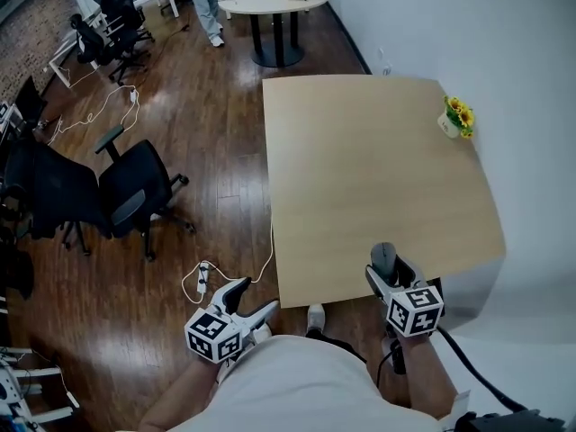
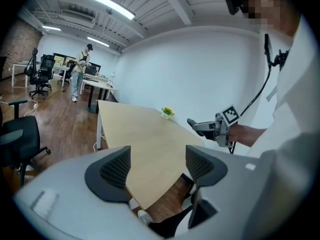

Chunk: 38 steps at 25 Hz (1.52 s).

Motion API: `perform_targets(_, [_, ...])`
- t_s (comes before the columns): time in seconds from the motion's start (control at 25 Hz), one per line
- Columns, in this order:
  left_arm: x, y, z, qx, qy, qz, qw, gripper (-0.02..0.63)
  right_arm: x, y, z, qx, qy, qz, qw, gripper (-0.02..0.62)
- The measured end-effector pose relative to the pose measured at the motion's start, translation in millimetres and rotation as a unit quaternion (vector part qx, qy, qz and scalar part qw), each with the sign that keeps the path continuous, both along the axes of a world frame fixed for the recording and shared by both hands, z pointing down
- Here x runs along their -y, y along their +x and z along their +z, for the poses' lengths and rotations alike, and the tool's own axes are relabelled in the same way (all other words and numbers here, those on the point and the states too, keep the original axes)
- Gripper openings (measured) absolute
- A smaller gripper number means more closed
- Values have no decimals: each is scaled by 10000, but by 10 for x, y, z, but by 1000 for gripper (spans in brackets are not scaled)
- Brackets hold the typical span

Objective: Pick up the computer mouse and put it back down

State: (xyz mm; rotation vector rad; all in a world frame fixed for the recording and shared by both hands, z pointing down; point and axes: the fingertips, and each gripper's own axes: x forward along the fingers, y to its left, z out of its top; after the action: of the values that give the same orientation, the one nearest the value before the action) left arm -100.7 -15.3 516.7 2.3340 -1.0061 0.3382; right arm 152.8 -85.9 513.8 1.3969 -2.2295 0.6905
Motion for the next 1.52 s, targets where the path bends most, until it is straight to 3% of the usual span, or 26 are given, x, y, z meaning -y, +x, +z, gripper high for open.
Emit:
perform_targets(0.32, [-27,-50,-33,50,212,217,9995,318,-427,-285,-488,125,309,-80,9994,299])
perform_targets(0.96, [-144,-48,-73,12,243,460,9986,318,-577,-188,-431,148,294,275,9991,298])
perform_targets(1.16, [-169,-60,-110,-9,205,311,9993,318,-300,50,4,204,-44,408,9989,296])
perform_targets(1.52, [-285,-277,-120,197,4,-497,9986,318,692,609,1639,-165,-681,858,9939,296])
